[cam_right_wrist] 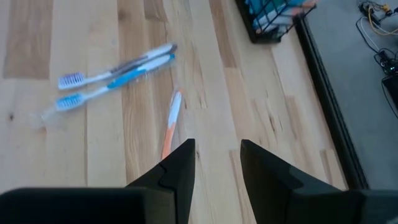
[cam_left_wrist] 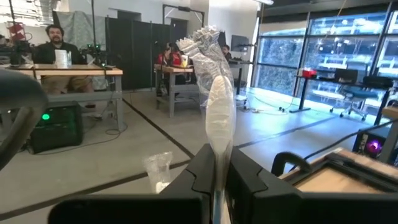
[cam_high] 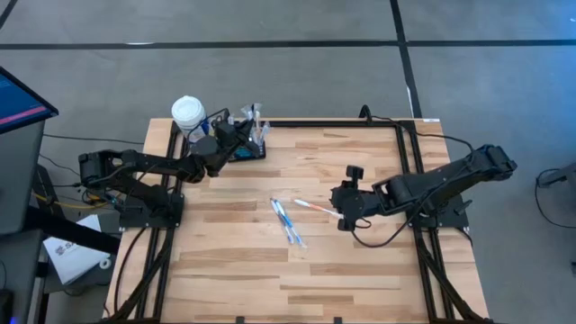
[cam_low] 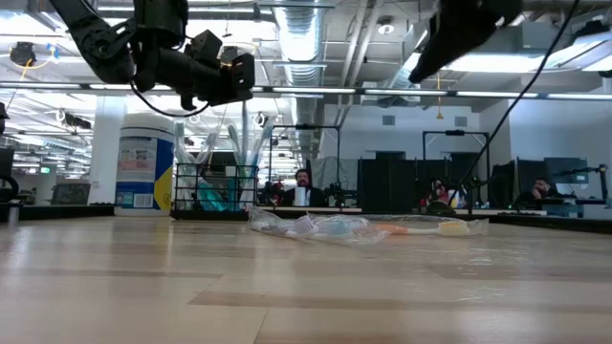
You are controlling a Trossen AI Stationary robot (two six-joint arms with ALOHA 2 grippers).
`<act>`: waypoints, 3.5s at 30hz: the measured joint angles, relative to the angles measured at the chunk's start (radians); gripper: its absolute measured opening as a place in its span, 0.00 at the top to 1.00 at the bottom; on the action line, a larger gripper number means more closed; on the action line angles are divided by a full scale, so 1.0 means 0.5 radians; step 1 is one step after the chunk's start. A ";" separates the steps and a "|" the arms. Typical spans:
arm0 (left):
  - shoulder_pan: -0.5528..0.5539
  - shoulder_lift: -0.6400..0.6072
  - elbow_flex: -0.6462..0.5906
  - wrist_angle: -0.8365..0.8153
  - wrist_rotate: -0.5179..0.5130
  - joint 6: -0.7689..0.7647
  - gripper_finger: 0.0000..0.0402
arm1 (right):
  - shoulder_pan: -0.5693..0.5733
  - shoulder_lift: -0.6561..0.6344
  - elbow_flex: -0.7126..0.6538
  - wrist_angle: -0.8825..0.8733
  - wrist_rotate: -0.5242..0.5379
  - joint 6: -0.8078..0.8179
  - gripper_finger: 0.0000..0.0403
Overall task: Pick & Place toothbrushing station
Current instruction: Put the blue toothbrush into the black wire organizer, then put the orange toothbrush into the black wire organizer
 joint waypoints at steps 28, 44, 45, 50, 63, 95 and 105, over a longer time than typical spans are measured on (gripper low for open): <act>0.007 0.407 -0.042 0.132 -0.094 -0.063 0.98 | 0.000 0.002 -0.167 0.179 0.000 -0.005 0.71; 0.014 0.571 -0.041 0.220 -0.125 -0.163 0.91 | 0.000 0.002 -0.167 0.179 0.000 -0.004 0.71; 0.013 0.571 -0.041 0.215 -0.124 -0.163 0.90 | -0.001 0.002 -0.167 0.179 0.000 -0.004 0.71; 0.013 0.571 -0.041 0.213 -0.104 -0.163 0.85 | 0.000 0.002 -0.167 0.179 0.000 -0.002 0.71; -0.024 0.494 -0.042 0.206 -0.054 -0.132 0.78 | 0.002 0.002 -0.167 0.178 -0.001 -0.001 0.71; -0.472 -0.215 -0.047 -0.368 0.247 0.079 0.78 | -0.045 0.077 -0.599 0.603 -0.218 0.208 0.71; -0.670 -0.195 -0.050 -0.370 0.510 0.078 0.78 | -0.043 0.076 -0.800 0.669 -0.270 0.433 0.71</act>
